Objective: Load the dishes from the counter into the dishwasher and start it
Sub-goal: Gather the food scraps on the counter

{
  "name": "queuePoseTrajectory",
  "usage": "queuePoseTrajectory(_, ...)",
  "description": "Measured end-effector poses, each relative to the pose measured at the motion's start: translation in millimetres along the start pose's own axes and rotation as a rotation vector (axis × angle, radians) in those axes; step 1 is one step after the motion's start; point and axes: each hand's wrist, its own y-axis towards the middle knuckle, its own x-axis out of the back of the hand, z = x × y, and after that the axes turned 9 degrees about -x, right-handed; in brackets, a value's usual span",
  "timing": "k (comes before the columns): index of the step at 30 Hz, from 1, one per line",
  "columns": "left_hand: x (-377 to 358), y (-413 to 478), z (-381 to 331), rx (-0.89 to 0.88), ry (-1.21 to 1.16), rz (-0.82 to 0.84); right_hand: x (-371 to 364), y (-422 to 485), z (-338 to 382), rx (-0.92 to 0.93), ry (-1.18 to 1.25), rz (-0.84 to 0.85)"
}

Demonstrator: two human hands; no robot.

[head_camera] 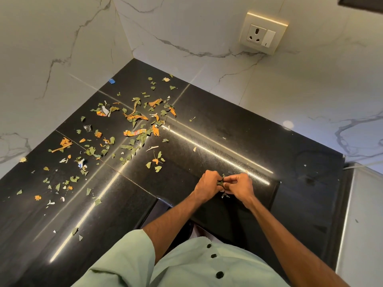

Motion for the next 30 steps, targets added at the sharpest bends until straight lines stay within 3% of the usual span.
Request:
queuePoseTrajectory(4, 14.1, -0.6, 4.6, -0.053, -0.070, 0.021, 9.2, 1.4, 8.6, 0.009, 0.037, 0.057)
queuePoseTrajectory(10, 36.0, -3.7, 2.6, -0.141, -0.087, -0.012, 15.8, -9.8, 19.1, -0.072, 0.360, 0.199)
queuePoseTrajectory(19, 65.7, -9.3, -2.7, -0.123, -0.108, -0.092, 7.3, -13.4, 26.0, -0.186, 0.766, 0.325)
queuePoseTrajectory(26, 74.5, -13.1, -13.3, -0.156, -0.059, -0.071, -1.1, -11.4, 19.0, -0.257, 0.883, 0.409)
queuePoseTrajectory(30, 76.1, -12.5, -25.8, -0.208, 0.011, -0.019, -7.2, -17.0, 20.2, -0.295, 0.958, 0.551)
